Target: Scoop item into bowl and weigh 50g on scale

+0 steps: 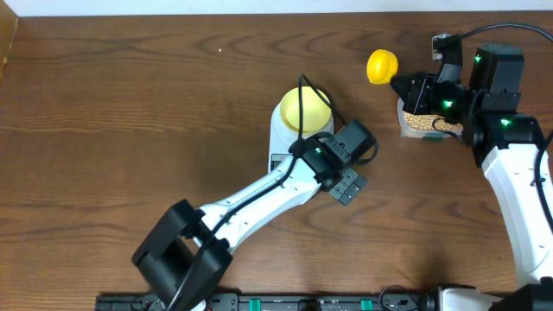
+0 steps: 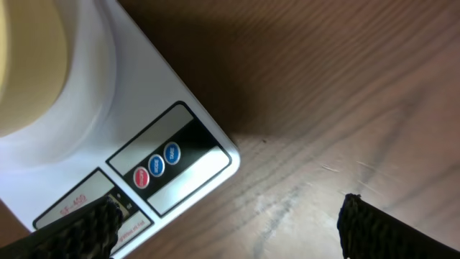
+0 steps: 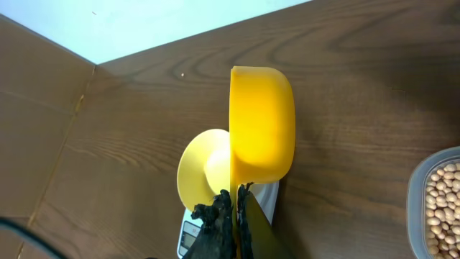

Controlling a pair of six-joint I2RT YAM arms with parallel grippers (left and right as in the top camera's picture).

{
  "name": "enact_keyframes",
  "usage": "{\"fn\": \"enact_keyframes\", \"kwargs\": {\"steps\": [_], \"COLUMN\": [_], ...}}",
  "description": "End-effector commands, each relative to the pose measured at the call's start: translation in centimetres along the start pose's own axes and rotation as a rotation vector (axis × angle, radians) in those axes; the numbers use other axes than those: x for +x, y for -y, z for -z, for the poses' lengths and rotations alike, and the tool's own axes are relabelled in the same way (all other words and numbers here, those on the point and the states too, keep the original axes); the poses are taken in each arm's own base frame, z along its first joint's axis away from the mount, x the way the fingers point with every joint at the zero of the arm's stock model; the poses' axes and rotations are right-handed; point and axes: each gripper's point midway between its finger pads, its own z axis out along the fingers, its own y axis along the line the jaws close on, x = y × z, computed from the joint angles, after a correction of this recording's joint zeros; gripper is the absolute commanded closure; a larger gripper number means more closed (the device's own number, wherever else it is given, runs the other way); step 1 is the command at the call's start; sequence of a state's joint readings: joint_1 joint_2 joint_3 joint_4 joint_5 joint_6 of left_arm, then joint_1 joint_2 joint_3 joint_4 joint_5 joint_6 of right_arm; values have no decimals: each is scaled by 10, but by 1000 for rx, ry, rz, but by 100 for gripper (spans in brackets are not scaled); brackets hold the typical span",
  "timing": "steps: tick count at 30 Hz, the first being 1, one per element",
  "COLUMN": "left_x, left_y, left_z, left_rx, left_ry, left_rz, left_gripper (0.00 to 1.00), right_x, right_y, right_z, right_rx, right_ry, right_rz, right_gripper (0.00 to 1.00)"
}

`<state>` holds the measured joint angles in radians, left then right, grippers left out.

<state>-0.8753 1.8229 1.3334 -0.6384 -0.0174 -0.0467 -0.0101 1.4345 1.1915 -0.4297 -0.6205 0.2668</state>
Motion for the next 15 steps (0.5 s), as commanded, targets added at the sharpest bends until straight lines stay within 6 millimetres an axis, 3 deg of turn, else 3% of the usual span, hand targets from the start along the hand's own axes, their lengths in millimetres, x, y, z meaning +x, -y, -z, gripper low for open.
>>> {"fn": "enact_keyframes", "kwargs": {"steps": [1,8,15], "left_x": [9,13,13], "left_y": [-6,-7,-16], "left_z": [-21,-40,-43], "left_rx": [-45,-55,-109], "left_ry": [-45,-70,-67], "left_rz": [-33,-35,-3], "left_gripper": [2,2,2], "right_x": [-10,-9,-9], "right_y": [-6,-6,-6], "right_z": [6,6,6], "right_rx": [-9,-9,-8], "right_ry": [25,23,23], "right_rz": [37,51,51], "right_gripper": [99,99,99]}}
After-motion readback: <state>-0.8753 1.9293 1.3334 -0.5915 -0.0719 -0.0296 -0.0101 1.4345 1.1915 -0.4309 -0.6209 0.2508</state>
